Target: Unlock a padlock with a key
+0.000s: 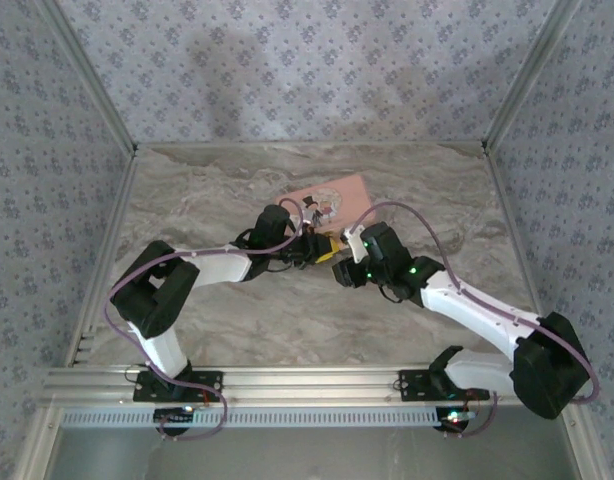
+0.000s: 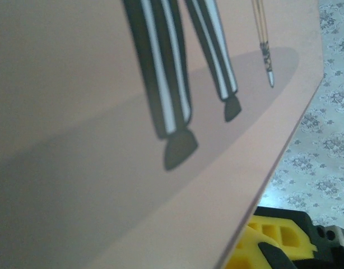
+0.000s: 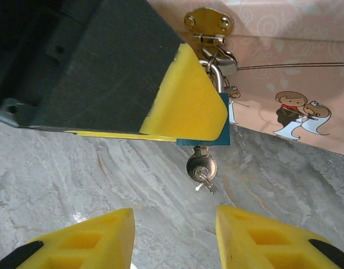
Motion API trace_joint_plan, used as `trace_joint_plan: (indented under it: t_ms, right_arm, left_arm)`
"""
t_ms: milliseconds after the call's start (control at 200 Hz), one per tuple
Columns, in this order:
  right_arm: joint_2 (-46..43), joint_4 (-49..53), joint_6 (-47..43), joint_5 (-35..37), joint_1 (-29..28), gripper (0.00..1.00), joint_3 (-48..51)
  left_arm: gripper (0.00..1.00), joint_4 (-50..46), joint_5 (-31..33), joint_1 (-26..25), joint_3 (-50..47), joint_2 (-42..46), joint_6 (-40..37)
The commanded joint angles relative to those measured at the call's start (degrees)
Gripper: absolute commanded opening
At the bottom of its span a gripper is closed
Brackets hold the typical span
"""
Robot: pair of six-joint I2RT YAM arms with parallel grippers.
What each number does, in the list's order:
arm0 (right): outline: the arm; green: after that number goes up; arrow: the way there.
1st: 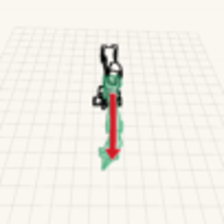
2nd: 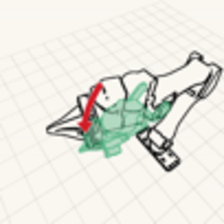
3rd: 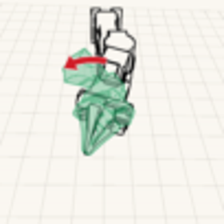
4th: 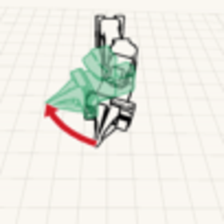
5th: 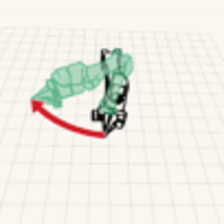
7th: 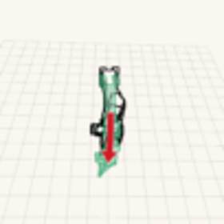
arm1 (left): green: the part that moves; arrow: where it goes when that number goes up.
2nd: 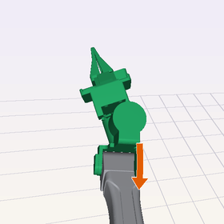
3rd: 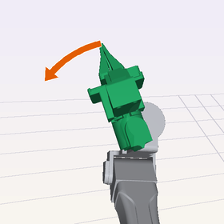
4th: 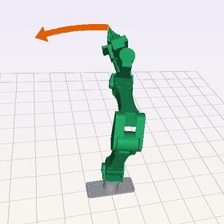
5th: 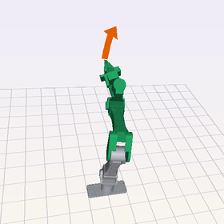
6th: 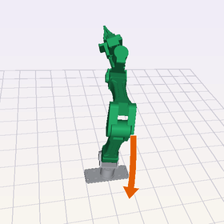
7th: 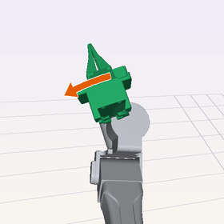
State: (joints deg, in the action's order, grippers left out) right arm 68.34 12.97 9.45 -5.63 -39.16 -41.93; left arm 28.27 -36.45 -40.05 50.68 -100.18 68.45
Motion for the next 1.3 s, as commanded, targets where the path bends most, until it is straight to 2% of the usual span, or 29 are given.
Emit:
trace_joint_plan:
  t_ms: [0, 275, 869, 1119, 1219, 1294]
  right_arm:
    - [0.67, -2.05, -1.85, 3.32, -0.77, 0.44, -1.69]
    - [2.50, -2.12, -3.03, 6.57, -1.39, 0.43, -3.45]
    - [6.43, -0.92, -4.17, 6.86, -2.47, 0.40, -6.01]
    - [7.47, -0.61, -4.36, 6.01, -2.46, 0.23, -6.18]
    - [7.24, -0.68, -4.62, 3.80, -2.00, 0.02, -5.98]
    - [6.92, -1.06, -3.80, 0.85, -1.24, 0.00, -5.70]
  left_arm:
    - [0.00, -0.13, -4.40, 0.18, 1.75, 1.66, 2.79]
    - [0.00, -0.85, -4.93, 0.33, 2.40, 1.41, 2.67]
    - [0.00, -0.03, -5.56, 1.03, 2.19, 1.39, 3.00]
    - [0.00, 0.12, -5.72, 1.29, 2.15, 1.39, 3.09]
    - [0.00, 0.04, -5.83, 1.32, 2.15, 1.56, 2.94]
    - [0.00, -0.06, -5.83, 1.38, 1.90, 1.70, 2.81]
